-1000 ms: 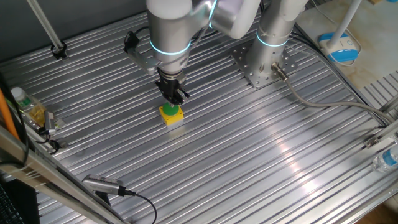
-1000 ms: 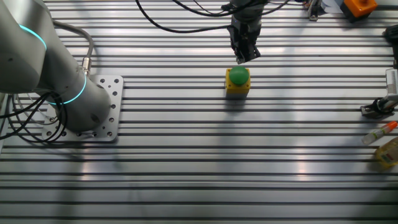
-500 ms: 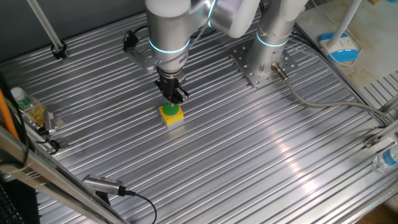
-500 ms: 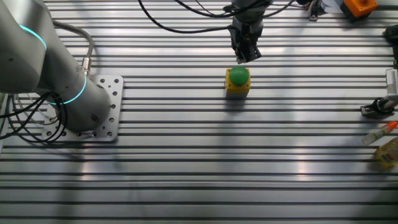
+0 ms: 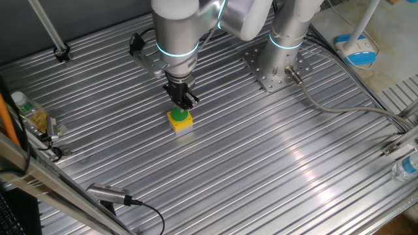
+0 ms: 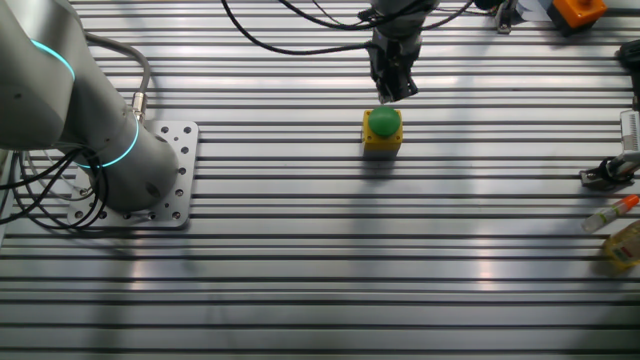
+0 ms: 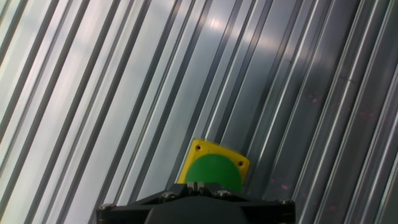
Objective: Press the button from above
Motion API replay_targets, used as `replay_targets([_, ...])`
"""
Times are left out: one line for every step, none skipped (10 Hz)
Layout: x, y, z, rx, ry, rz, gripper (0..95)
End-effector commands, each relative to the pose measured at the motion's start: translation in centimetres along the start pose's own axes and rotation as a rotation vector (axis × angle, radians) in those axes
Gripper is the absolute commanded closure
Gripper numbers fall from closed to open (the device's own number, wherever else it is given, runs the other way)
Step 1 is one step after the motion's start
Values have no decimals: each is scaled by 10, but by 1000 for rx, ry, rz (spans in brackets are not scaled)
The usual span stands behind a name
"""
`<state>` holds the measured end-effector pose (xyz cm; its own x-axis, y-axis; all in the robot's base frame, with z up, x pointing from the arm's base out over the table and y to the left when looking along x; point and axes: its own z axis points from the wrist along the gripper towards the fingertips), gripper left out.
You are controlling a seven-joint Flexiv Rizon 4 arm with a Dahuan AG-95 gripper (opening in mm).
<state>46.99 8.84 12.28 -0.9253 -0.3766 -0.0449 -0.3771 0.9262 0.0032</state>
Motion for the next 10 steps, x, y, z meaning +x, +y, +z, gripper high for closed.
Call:
replay_targets([1,0,3,3,-4,2,950])
replay_targets([2,0,2,4,-2,1,950])
replay_targets([3,1,3,3,-2,1,950])
replay_targets([3,2,3,2,-1,2,950])
replay_targets([2,7,5,2,-1,11,950])
replay_targets([3,10,5,3,-1,14,950])
replay_targets([2,11,6,1,-3,13,950])
replay_targets([2,12,6,0,-3,14,950])
replay_targets([3,11,5,-2,-3,15,950])
replay_targets([2,9,4,-9,-4,15,950])
